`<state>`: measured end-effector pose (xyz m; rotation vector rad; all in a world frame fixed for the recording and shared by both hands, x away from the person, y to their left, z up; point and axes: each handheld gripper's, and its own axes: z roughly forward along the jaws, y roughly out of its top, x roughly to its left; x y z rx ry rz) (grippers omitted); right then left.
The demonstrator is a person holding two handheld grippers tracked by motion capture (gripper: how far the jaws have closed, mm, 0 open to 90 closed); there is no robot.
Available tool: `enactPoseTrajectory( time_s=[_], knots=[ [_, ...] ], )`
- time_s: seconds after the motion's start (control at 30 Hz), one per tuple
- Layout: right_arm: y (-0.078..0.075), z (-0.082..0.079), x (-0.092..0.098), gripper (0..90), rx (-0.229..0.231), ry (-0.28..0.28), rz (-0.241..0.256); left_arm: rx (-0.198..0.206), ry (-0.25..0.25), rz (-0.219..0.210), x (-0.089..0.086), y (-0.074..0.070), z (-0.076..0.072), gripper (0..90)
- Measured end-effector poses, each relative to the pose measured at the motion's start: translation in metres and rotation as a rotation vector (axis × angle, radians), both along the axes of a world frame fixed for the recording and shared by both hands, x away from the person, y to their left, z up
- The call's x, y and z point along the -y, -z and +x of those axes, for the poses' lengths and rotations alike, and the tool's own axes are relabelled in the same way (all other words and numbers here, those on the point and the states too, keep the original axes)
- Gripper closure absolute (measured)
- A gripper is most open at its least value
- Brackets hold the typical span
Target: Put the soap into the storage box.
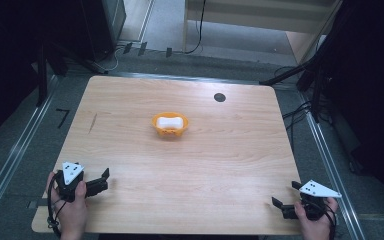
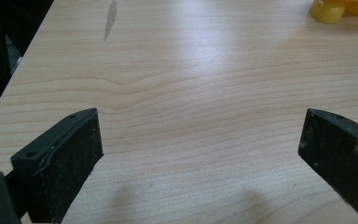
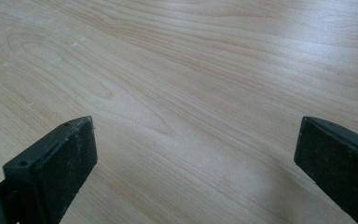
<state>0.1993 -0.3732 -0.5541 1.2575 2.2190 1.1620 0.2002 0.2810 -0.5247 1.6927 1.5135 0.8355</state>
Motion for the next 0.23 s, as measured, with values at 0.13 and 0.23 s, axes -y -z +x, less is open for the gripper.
enactPoseTrajectory(
  time_s=[0.13, 0.23],
  knots=[
    [-0.0004, -0.0005, 0.0001, 0.0, 0.000, 0.003, 0.002, 0.002, -0.001, 0.001, 0.0006, 0.0002, 0.0002, 0.0],
    [-0.0003, -0.0002, -0.0002, 0.0, 0.013, 0.023, -0.010, 0.003, 0.002, 0.002, 0.0007, 0.0002, 0.0002, 0.0]
  ],
)
